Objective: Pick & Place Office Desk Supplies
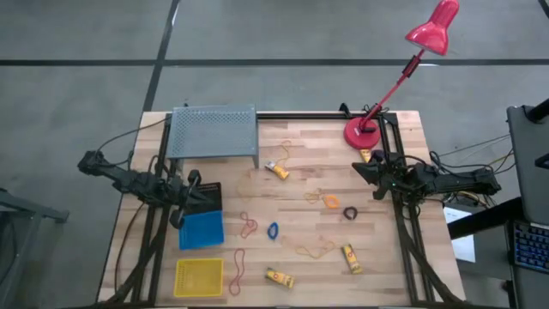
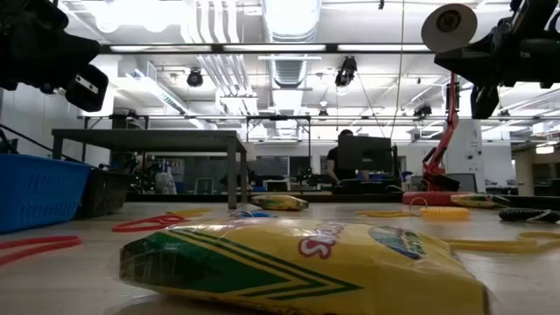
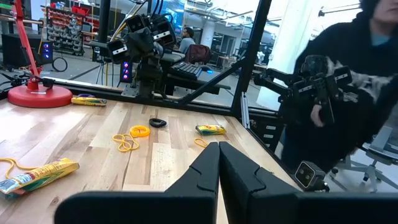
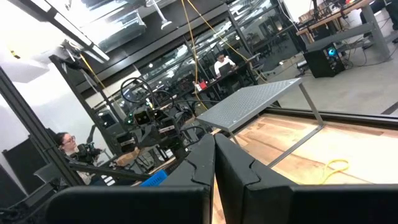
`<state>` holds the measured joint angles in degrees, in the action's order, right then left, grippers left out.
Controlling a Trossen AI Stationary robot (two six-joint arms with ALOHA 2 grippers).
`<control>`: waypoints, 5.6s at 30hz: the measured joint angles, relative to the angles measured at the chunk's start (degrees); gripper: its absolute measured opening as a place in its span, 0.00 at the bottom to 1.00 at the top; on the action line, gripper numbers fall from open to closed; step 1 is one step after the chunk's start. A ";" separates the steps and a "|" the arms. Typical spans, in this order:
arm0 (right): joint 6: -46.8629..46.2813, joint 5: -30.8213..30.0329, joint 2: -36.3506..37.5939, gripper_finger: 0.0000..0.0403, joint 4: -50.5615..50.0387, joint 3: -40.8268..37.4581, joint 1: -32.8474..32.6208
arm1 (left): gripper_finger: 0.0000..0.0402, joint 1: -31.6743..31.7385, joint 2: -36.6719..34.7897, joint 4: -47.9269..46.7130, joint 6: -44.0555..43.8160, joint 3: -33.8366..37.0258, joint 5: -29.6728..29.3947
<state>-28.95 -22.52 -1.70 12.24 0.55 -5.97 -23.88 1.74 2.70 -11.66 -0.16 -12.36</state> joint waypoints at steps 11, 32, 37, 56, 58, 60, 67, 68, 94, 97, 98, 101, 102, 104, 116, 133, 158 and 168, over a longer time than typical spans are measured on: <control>0.00 -0.02 0.00 0.02 0.04 0.00 -0.01 | 0.04 0.00 -0.01 0.00 0.00 -0.02 0.00; -16.31 -3.69 -0.02 0.02 2.26 0.00 0.03 | 0.04 0.02 0.00 -0.02 0.00 0.00 -0.01; -17.26 -3.95 0.00 0.02 3.05 -0.01 0.01 | 0.04 0.00 0.00 -0.01 0.00 0.00 0.00; -4.04 -18.64 -22.38 0.02 -4.88 29.33 0.56 | 0.04 0.00 0.00 0.00 0.00 -0.02 0.00; -5.37 -19.69 -27.43 0.02 -9.70 34.71 0.87 | 0.04 0.02 0.00 0.00 0.00 -0.02 0.00; -7.36 -19.67 -32.26 0.02 -15.83 40.27 1.36 | 0.04 0.02 0.00 0.00 0.00 -0.02 0.00; -6.92 -17.64 -48.96 0.02 -38.64 58.30 3.56 | 0.04 0.02 0.00 0.00 -0.02 0.00 0.00; -6.43 -16.78 -51.10 0.02 -40.70 60.37 3.99 | 0.04 0.00 0.00 0.00 0.00 -0.02 -0.02; -15.96 5.58 -89.26 0.02 -60.12 85.69 19.70 | 0.04 0.02 0.00 0.00 0.00 0.00 -0.02; -18.51 6.66 -91.76 0.02 -59.68 85.65 20.43 | 0.04 0.00 0.00 0.00 -0.02 -0.02 0.00; -19.13 6.72 -92.67 0.02 -59.63 85.65 20.61 | 0.04 0.02 -0.01 0.00 0.00 0.00 -0.01; -20.49 6.77 -95.51 0.02 -59.53 85.62 21.14 | 0.03 0.02 0.00 0.00 0.00 -0.01 0.00; -20.71 6.83 -96.52 0.02 -59.32 85.62 21.26 | 0.04 0.02 0.00 -0.01 -0.01 -0.01 0.00; -21.11 7.89 -98.53 0.02 -58.54 85.58 21.60 | 0.04 0.02 0.00 0.00 -0.01 -0.01 0.00; -20.09 15.27 -106.55 0.14 -51.62 85.51 24.50 | 0.04 0.01 -0.01 0.00 -0.01 0.00 -0.01; -17.27 9.51 -110.63 0.41 -45.93 83.66 24.71 | 0.04 0.02 0.00 0.00 0.00 0.00 -0.02; -16.90 8.76 -120.95 0.37 -43.86 84.44 24.73 | 0.04 0.00 -0.02 -0.03 0.00 -0.02 0.35; -16.74 8.58 -120.95 0.19 -43.93 83.71 24.80 | 0.04 0.00 0.00 -0.02 0.00 -0.02 0.35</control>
<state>-45.69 -13.94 -122.65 -31.69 84.26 18.83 -23.88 1.74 2.68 -11.66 -0.18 -12.01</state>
